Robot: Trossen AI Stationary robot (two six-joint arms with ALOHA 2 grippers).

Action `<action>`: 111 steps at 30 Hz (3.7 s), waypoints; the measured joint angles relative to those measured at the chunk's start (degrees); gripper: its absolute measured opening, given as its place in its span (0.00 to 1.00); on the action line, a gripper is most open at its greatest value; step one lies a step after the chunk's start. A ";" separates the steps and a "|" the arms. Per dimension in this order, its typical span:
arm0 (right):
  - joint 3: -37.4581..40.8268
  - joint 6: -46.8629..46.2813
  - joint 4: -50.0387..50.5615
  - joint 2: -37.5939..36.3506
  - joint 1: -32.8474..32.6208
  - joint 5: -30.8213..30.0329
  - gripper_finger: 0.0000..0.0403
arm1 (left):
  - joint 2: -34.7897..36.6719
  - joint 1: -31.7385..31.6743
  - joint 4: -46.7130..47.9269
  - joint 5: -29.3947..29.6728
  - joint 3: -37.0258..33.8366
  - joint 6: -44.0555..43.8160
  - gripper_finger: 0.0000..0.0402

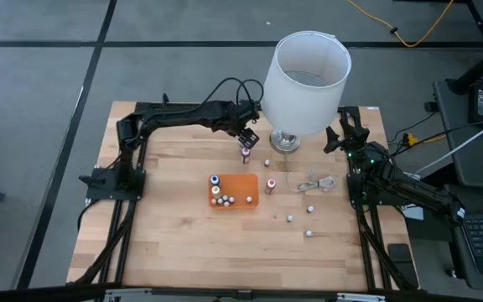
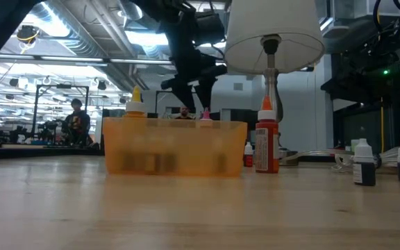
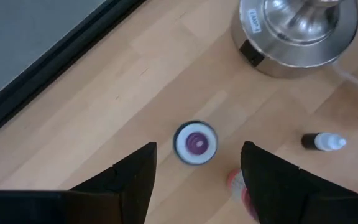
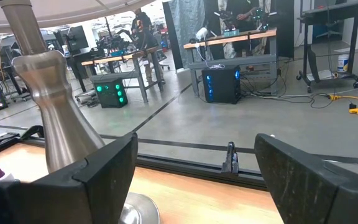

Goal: Pick & Place food coloring
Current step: Put the big purple food coloring bottle into the orange transparent bin

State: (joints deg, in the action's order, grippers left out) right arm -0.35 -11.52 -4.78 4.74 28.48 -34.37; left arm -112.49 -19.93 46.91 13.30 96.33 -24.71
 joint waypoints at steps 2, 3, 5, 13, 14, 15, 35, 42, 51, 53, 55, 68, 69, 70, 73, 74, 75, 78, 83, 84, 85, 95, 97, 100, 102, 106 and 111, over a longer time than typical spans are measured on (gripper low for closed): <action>0.00 0.01 0.02 0.00 0.00 0.00 0.80 | -0.63 0.01 -0.85 0.01 0.00 0.00 0.56; 0.01 0.00 0.01 0.00 0.01 0.00 0.80 | -1.02 0.01 -0.83 0.03 0.00 0.00 0.56; 0.00 0.01 0.00 0.00 0.01 0.00 0.80 | -1.88 0.01 -0.74 0.04 0.00 -0.46 0.56; 0.00 -0.01 0.02 0.00 0.00 0.00 0.80 | -2.80 -0.01 -4.20 0.57 -1.59 -1.55 0.56; -0.01 -0.01 0.01 0.00 0.01 0.00 0.80 | -2.80 -0.01 -4.94 0.55 -1.93 -1.55 0.56; 0.01 -0.01 0.00 0.02 0.01 -0.01 0.80 | -2.80 -0.01 -5.57 0.55 -2.22 -1.55 0.56; 0.01 0.00 0.01 0.02 0.01 0.00 0.80 | -2.84 -0.82 -6.33 -1.57 -2.38 -3.81 0.55; -0.01 0.01 0.00 0.02 0.01 0.00 0.80 | -2.84 -0.71 -5.18 -1.49 -2.38 -5.05 0.55; -0.01 -0.01 0.02 0.02 0.01 0.00 0.80 | -2.84 -0.71 -5.40 -1.44 -2.38 -3.17 0.53; 0.01 -0.01 0.00 0.02 0.01 0.00 0.80 | -2.84 -0.71 -5.53 -1.44 -2.38 -3.06 0.53; -0.01 0.00 0.01 0.02 0.00 0.00 0.80 | -2.84 -0.71 -5.53 -1.44 -2.40 -3.17 0.53; -0.01 0.00 0.02 0.00 -0.01 0.00 0.80 | -2.84 -0.69 -5.14 -2.91 -2.40 -3.96 0.47; 0.00 0.00 0.02 0.02 0.01 0.00 0.80 | -2.84 -0.69 -4.97 -2.91 -2.40 -3.98 0.46; -0.01 -0.01 0.01 0.01 0.00 -0.01 0.80 | -2.84 -0.69 -4.82 -2.91 -2.40 -3.98 0.44; 0.01 -0.01 0.02 0.00 0.01 -0.02 0.80 | -2.84 -0.69 -4.60 -2.96 -2.40 -3.99 0.40; 0.00 0.00 0.02 0.01 0.01 0.00 0.80 | -2.84 -0.69 -4.36 -3.07 -2.40 -3.99 0.39; 0.00 -0.01 0.01 0.02 0.01 -0.01 0.80 | -2.84 -0.69 -4.09 -3.31 -2.40 -3.98 0.37; -0.01 0.00 0.01 0.00 -0.01 -0.01 0.80 | -2.84 -0.69 -3.12 -3.43 -2.40 -3.91 0.34; -0.01 0.00 0.01 0.01 0.00 0.00 0.80 | -2.84 -0.69 -2.98 -3.45 -2.40 -3.65 0.31; -0.01 0.00 0.01 0.02 0.00 0.00 0.80 | -2.84 -0.69 -3.01 -3.45 -2.40 -3.63 0.31; 0.01 -0.01 0.00 0.01 0.01 0.00 0.80 | -2.84 -0.69 -3.04 -3.45 -2.40 -3.60 0.30; -0.01 0.00 0.01 0.01 0.01 0.00 0.80 | -2.19 -0.66 -2.46 -3.44 -2.45 -3.93 0.28; 0.01 -0.01 0.00 0.02 0.01 -0.02 0.80 | -1.34 -0.63 -2.30 -3.36 -2.47 -3.93 0.28; -0.01 -0.01 0.02 0.00 0.01 -0.01 0.80 | 0.16 -0.40 -1.24 -2.55 -2.47 -3.90 0.28; 0.01 0.00 0.02 0.01 0.00 -0.02 0.80 | 1.09 -0.31 -0.46 -2.48 -2.47 -3.66 0.28; 0.00 -0.01 0.02 0.02 0.00 0.00 0.80 | 3.77 0.45 0.44 -1.91 -2.47 -3.21 0.28; -0.01 -0.01 0.00 0.01 0.01 -0.01 0.80 | 7.74 2.47 0.06 0.93 -2.87 -3.19 0.28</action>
State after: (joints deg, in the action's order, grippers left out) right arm -0.36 -11.53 -4.78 4.75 28.49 -34.38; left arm -104.75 -17.46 46.97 14.23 93.46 -27.90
